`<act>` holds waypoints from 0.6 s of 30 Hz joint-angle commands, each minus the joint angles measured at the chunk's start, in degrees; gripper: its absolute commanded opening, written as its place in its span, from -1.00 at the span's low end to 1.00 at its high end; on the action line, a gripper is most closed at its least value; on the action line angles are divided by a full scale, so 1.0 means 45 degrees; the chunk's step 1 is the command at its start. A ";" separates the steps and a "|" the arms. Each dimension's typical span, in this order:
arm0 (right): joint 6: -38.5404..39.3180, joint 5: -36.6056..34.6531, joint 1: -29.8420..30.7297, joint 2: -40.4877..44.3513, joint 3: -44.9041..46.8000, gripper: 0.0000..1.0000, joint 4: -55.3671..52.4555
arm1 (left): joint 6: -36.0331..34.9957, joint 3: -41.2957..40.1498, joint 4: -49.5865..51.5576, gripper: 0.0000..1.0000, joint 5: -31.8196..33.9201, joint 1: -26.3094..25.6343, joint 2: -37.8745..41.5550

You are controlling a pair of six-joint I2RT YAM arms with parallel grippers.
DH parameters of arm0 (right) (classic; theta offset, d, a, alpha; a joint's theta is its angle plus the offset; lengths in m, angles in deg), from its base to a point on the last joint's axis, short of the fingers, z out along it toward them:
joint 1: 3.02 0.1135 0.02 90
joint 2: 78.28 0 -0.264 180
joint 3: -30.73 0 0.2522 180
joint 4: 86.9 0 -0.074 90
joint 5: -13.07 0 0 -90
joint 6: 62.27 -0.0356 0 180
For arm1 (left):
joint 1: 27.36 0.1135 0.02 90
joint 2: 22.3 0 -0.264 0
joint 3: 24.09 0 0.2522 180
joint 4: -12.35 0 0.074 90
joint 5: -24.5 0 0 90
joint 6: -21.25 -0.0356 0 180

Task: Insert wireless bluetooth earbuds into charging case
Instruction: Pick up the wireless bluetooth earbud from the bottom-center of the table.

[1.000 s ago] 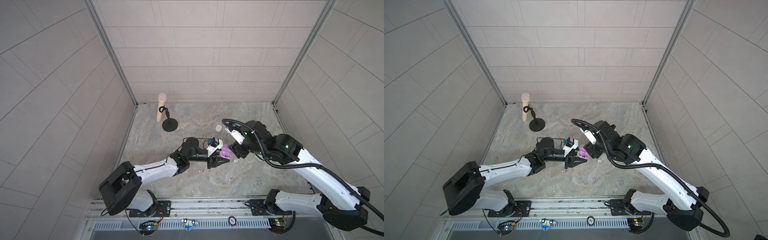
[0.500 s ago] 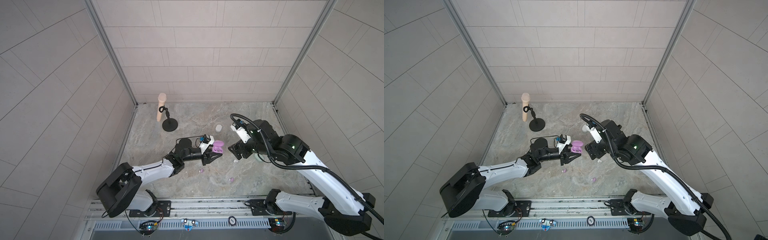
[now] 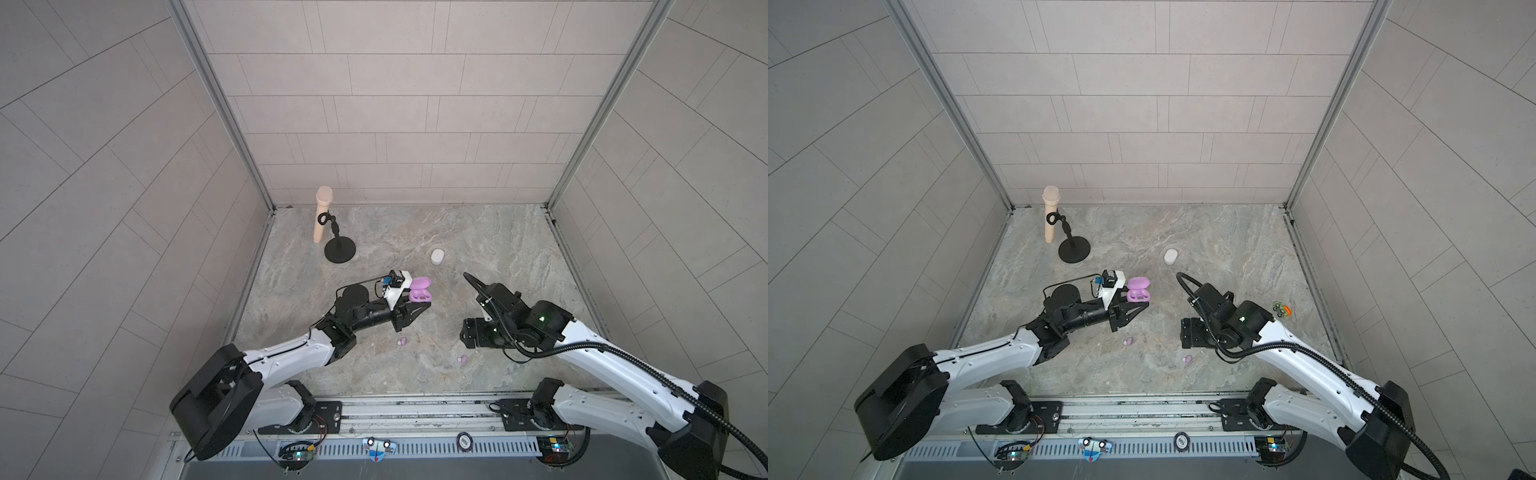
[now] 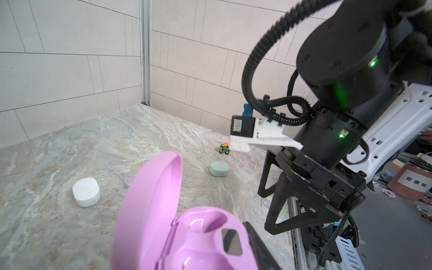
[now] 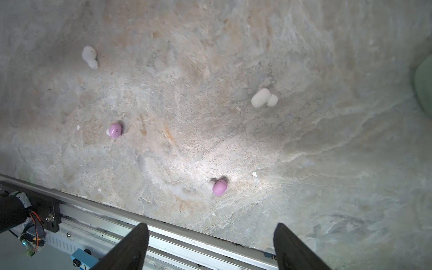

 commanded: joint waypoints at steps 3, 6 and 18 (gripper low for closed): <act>-0.3267 0.0676 0.0232 -0.0131 0.1648 0.62 0.1348 | 0.0173 -0.0371 -0.0186 -0.60 0.0660 0.0063 0.0722; -0.3844 0.0813 0.0463 -0.0335 0.2107 0.56 0.2167 | 0.0174 -0.0496 0.0084 -0.60 0.0810 0.0062 0.1071; -0.4305 0.1514 0.1027 -0.2964 0.2674 0.52 0.4480 | 0.0066 -0.0686 0.0579 -0.59 0.1166 0.0060 0.1901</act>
